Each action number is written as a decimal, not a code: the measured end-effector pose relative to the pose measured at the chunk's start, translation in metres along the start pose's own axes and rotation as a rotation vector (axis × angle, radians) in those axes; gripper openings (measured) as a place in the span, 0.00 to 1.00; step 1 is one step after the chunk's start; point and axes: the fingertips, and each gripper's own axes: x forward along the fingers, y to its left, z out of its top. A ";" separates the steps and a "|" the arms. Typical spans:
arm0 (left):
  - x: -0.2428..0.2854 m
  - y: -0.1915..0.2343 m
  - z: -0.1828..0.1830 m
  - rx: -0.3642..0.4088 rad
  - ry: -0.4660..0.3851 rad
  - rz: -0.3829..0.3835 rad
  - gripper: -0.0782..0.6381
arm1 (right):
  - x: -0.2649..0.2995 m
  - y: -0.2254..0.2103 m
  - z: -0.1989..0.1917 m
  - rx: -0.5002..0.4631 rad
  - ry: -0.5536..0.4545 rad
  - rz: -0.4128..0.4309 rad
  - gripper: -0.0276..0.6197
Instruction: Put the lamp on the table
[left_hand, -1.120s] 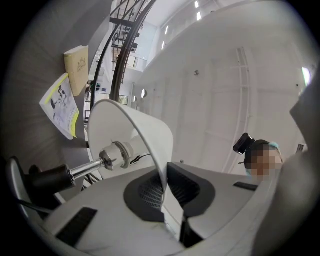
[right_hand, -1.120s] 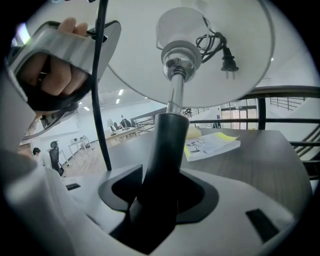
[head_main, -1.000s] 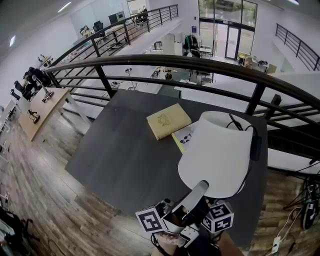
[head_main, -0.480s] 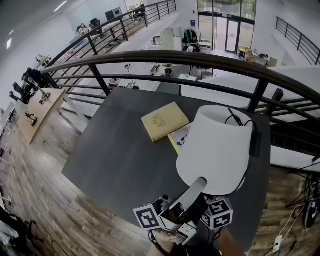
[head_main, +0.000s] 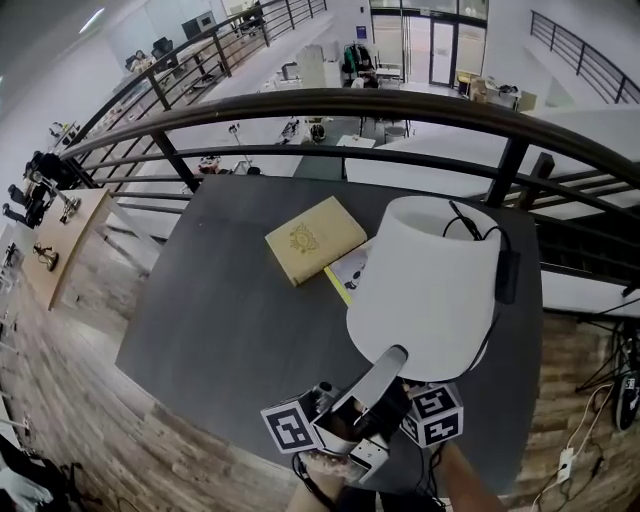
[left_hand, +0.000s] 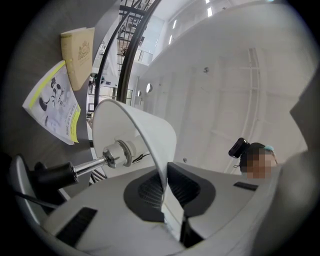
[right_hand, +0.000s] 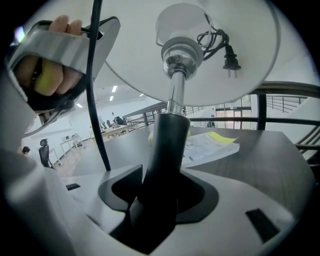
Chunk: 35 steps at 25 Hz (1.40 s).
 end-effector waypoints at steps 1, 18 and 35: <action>0.001 0.003 0.002 -0.003 0.005 0.001 0.15 | 0.003 -0.002 0.000 0.000 0.002 -0.006 0.39; 0.003 0.033 0.019 -0.043 0.019 0.024 0.15 | 0.030 -0.024 -0.011 0.001 0.046 -0.071 0.39; -0.004 0.034 0.021 -0.054 0.006 0.006 0.15 | 0.033 -0.025 -0.015 -0.004 0.034 -0.098 0.39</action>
